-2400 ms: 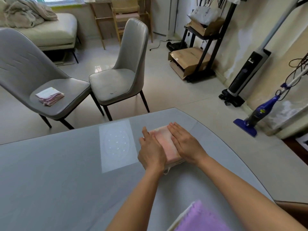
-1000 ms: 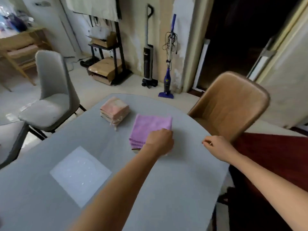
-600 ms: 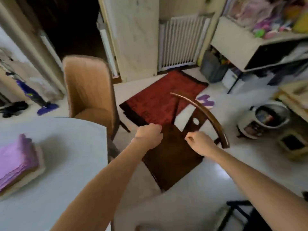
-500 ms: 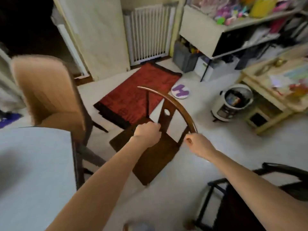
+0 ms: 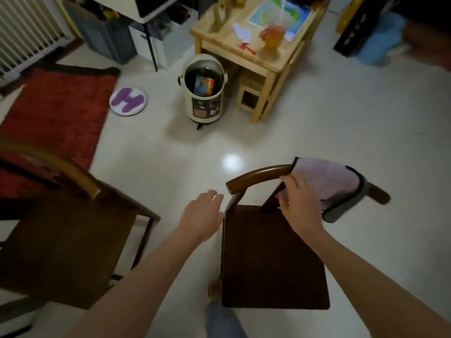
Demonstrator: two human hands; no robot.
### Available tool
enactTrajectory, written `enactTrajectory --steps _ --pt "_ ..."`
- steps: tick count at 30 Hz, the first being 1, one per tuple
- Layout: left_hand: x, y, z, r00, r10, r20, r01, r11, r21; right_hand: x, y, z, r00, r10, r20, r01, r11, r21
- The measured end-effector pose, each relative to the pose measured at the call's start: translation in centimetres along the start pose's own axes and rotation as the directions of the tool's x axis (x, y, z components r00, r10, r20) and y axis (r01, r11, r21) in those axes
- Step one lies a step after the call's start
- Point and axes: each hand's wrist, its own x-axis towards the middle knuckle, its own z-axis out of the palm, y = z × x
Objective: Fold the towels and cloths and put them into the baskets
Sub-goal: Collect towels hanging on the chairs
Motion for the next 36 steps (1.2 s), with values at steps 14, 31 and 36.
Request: enactTrajectory --steps 14,31,36 --pt "6.7 9.1 -0.4 0.987 0.112 -0.116 -0.115 0.993 -0.017 6.1 10.6 -0.6 0.988 0.079 0.135 -0.006 0.883 -0.469" --pt "-8.1 -4.2 -7.4 0.938 -0.325 -0.120 0.095 0.575 -0.813 5.2 -17.2 -5.7 0.885 -0.312 0.347 -0.020 0.717 0.696" --pt "-22.2 -10.9 -7.9 0.820 -0.542 -0.183 0.213 0.586 -0.782 0.3 -29.7 -3.0 0.745 -0.544 0.386 0.225 0.750 0.622"
